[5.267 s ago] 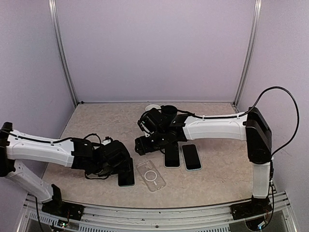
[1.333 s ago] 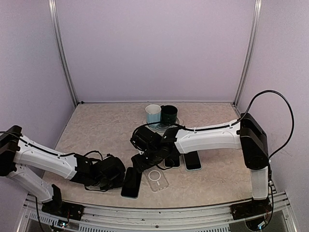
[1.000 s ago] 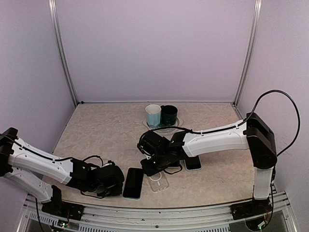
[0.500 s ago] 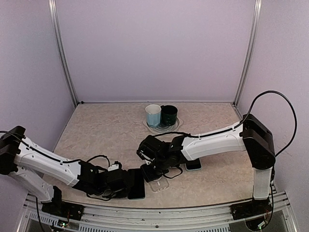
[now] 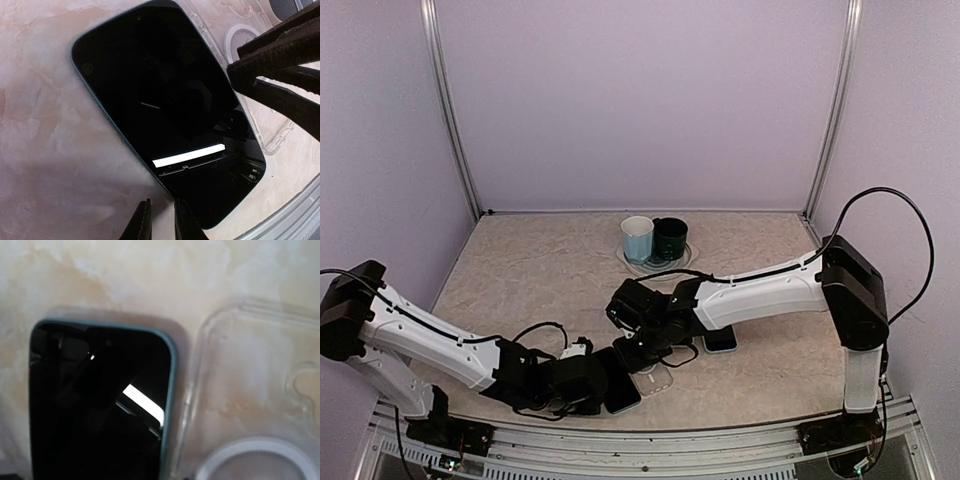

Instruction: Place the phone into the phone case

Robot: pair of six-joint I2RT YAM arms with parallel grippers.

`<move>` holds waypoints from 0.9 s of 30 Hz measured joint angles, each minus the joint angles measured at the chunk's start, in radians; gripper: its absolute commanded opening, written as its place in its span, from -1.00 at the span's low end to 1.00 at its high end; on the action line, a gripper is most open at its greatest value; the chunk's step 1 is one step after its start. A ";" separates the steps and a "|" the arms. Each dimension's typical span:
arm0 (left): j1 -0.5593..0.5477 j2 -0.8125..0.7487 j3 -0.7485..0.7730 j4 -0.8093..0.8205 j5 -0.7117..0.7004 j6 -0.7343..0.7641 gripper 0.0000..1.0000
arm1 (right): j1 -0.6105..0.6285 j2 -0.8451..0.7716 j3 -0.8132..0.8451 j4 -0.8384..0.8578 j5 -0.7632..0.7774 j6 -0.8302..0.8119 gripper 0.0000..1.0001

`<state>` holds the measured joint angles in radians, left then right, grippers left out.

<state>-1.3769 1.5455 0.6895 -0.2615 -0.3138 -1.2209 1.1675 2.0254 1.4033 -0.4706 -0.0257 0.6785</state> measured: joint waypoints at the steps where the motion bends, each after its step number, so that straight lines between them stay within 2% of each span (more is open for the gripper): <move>1: -0.003 -0.009 -0.005 0.001 -0.005 0.000 -0.58 | 0.002 0.000 0.006 -0.005 0.002 0.000 -0.49; 4: -0.006 -0.081 -0.017 -0.045 -0.051 -0.005 -0.46 | 0.004 0.001 0.026 -0.010 0.005 0.000 -0.34; 9: 0.013 -0.257 0.013 -0.219 -0.181 -0.020 -0.02 | 0.018 0.034 0.094 -0.018 0.015 0.000 -0.19; 13: 0.097 -0.255 0.083 -0.350 -0.256 -0.024 0.27 | 0.028 0.070 0.128 -0.019 0.026 0.000 -0.07; 17: 0.193 -0.206 0.100 -0.390 -0.277 0.014 0.31 | 0.028 0.100 0.139 -0.027 0.046 0.001 0.00; 22: 0.304 -0.196 0.085 -0.352 -0.265 0.087 0.31 | 0.028 0.108 0.130 -0.038 0.053 0.004 0.12; 27: 0.349 -0.195 0.082 -0.312 -0.259 0.145 0.31 | 0.023 0.090 0.096 -0.008 0.051 0.005 0.27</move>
<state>-1.0275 1.3506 0.7712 -0.5739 -0.5724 -1.0756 1.1900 2.1159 1.4990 -0.4786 0.0257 0.6830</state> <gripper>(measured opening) 0.653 0.594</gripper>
